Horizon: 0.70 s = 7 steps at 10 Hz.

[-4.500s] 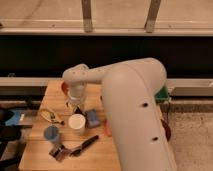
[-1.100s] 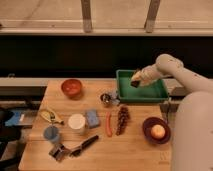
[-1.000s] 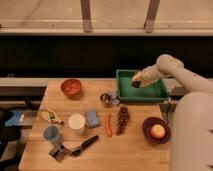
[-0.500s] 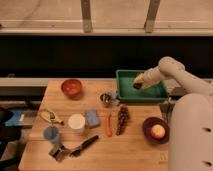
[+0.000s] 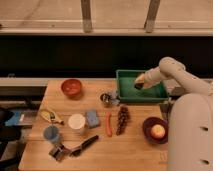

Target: Wipe tray with eraser

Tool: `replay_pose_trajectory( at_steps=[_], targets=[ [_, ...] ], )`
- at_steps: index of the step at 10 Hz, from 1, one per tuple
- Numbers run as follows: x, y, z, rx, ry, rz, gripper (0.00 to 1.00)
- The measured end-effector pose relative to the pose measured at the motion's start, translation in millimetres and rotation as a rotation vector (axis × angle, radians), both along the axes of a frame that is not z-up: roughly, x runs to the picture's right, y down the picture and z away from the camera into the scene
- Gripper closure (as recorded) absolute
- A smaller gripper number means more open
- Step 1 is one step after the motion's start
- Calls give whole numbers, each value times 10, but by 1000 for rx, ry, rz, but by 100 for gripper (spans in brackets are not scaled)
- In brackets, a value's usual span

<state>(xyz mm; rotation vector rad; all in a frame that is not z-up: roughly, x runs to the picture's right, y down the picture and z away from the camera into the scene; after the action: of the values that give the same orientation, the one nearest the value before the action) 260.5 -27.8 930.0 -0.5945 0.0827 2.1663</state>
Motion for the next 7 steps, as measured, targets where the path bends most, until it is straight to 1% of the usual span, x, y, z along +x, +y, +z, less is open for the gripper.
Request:
replay_pose_trajectory(
  at_steps=[3, 4, 6, 7],
  targets=[
    [287, 274, 339, -72, 55, 61, 100],
    [356, 327, 408, -89, 69, 72, 100],
    [430, 354, 488, -112, 90, 81, 100],
    [403, 335, 507, -112, 89, 77, 100]
  ],
)
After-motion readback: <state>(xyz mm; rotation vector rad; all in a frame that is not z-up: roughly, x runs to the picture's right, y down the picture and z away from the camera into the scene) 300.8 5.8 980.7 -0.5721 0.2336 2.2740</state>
